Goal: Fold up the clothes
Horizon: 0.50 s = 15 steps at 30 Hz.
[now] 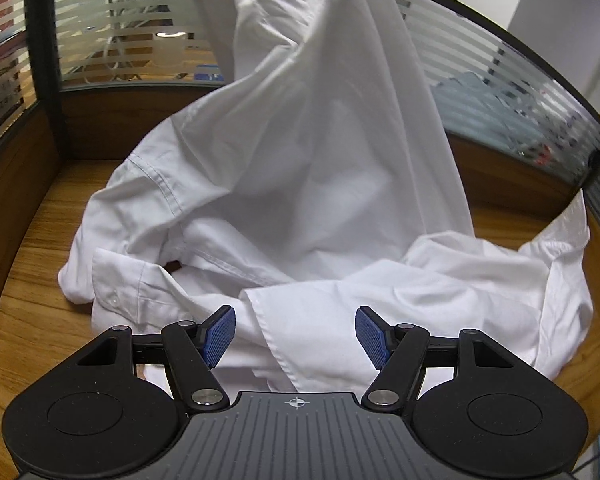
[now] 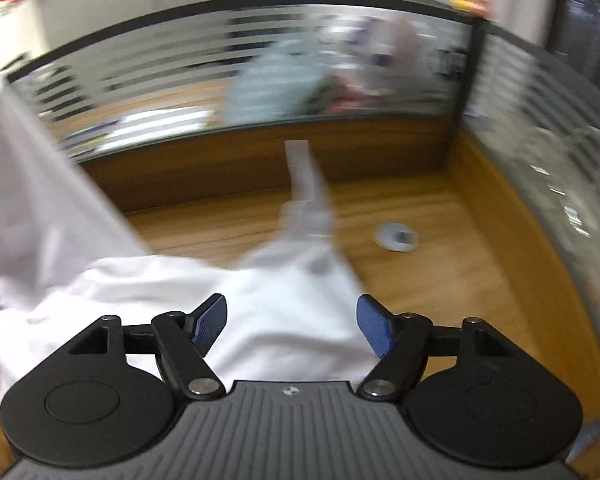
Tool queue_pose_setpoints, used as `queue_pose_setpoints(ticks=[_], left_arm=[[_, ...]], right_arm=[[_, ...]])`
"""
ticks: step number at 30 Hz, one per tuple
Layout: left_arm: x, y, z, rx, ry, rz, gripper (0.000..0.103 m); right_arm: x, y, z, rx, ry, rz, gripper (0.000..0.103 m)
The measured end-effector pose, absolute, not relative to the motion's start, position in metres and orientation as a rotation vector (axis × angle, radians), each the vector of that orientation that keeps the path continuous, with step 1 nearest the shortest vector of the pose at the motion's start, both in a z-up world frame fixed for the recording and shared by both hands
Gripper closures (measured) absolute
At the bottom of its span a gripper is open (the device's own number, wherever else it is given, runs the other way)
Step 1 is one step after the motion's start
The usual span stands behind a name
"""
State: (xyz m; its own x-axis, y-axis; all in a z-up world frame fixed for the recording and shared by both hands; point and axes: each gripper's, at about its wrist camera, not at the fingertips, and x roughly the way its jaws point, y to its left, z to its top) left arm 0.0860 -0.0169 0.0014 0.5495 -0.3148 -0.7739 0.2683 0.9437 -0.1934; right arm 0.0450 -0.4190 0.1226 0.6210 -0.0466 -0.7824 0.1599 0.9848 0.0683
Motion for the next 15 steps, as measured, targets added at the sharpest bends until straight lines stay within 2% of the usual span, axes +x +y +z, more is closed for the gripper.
queue_pose_setpoints(ticks=[8,15], left_arm=[[0.078,-0.003,0.002,-0.023,0.926,-0.365,0.034],[0.073,0.018,0.004,-0.023,0.927,-0.363,0.033]], right_arm=[[0.072,-0.312,0.089,0.070,0.899,0.244,0.016],[0.086,-0.213,0.056,-0.040,0.891,0.521,0.002]])
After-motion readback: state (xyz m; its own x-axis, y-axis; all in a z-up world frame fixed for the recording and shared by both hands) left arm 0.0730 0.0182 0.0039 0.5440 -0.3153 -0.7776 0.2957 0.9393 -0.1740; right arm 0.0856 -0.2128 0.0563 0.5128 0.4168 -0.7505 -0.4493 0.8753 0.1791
